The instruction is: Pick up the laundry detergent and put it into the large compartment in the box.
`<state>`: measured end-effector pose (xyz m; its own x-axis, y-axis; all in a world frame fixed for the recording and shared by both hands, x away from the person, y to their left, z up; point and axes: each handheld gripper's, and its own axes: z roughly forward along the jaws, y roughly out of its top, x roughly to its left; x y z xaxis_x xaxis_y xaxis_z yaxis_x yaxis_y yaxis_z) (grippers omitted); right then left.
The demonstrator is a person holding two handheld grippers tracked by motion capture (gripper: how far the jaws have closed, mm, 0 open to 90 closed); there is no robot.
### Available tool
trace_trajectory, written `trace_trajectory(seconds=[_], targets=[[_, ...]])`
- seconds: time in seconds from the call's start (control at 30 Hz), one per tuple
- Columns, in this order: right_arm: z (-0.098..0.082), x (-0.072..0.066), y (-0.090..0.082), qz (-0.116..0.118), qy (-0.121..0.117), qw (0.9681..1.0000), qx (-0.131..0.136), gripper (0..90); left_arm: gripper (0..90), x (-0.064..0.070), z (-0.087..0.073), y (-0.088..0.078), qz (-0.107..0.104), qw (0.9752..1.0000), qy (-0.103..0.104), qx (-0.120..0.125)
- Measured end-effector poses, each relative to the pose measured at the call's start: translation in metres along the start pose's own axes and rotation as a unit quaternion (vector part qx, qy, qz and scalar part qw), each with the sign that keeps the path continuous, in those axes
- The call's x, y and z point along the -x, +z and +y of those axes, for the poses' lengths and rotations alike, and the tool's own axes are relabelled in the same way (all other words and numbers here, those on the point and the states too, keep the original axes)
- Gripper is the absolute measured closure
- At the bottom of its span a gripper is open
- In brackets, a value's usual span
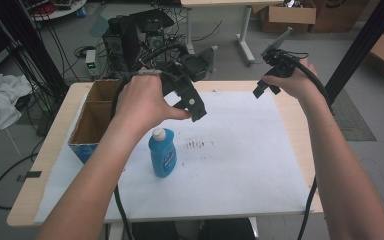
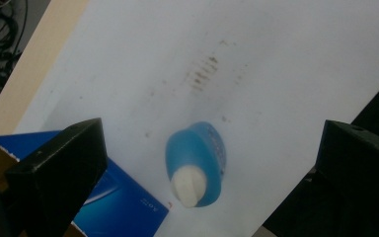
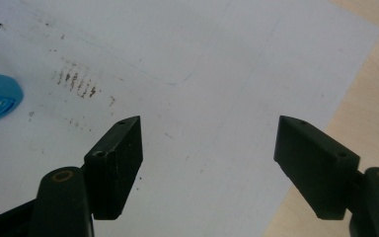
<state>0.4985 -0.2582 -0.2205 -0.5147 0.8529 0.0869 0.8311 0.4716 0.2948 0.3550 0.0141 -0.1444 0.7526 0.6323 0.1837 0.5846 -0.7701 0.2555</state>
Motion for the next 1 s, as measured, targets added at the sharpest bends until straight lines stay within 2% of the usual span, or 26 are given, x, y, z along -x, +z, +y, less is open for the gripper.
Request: trace_trajectory(seconds=[0.03,0.07,0.27,0.3,0.43,0.5,0.6,0.73,1.0], targets=[[-0.001,0.0,0.001,-0.001,-0.002,1.0,0.0,27.0,0.1,0.0,0.0,0.0,0.0,1.0,0.0,0.0],[-0.001,0.0,0.001,-0.001,0.0,1.0,-0.001,27.0,0.1,-0.003,-0.003,0.002,0.0,0.9999,-0.016,-0.002],[-0.002,-0.001,0.005,0.001,-0.003,1.0,-0.002,27.0,0.1,-0.015,-0.013,0.013,0.003,0.9982,-0.057,-0.019],[-0.002,-0.001,0.005,0.002,-0.002,1.0,-0.003,27.0,0.1,-0.015,-0.013,0.013,0.003,0.9982,-0.057,-0.019],[-0.002,-0.001,0.007,0.003,-0.004,1.0,-0.002,27.0,0.1,-0.023,-0.021,0.022,0.001,0.9964,-0.08,-0.026],[-0.002,-0.001,0.009,0.003,-0.004,1.0,-0.004,27.0,0.1,-0.024,-0.023,0.023,0.0,0.9961,-0.084,-0.028],[-0.001,-0.002,0.011,0.005,-0.006,1.0,-0.004,27.0,0.1,-0.027,-0.028,0.031,0.003,0.9941,-0.103,-0.034],[0.001,-0.004,0.014,0.006,-0.007,0.9999,-0.005,27.0,0.1,-0.029,-0.031,0.037,0.011,0.9928,-0.111,-0.044],[0.003,-0.008,0.019,0.011,-0.011,0.9998,-0.008,27.0,0.1,-0.026,-0.035,0.05,0.012,0.991,-0.12,-0.058]])
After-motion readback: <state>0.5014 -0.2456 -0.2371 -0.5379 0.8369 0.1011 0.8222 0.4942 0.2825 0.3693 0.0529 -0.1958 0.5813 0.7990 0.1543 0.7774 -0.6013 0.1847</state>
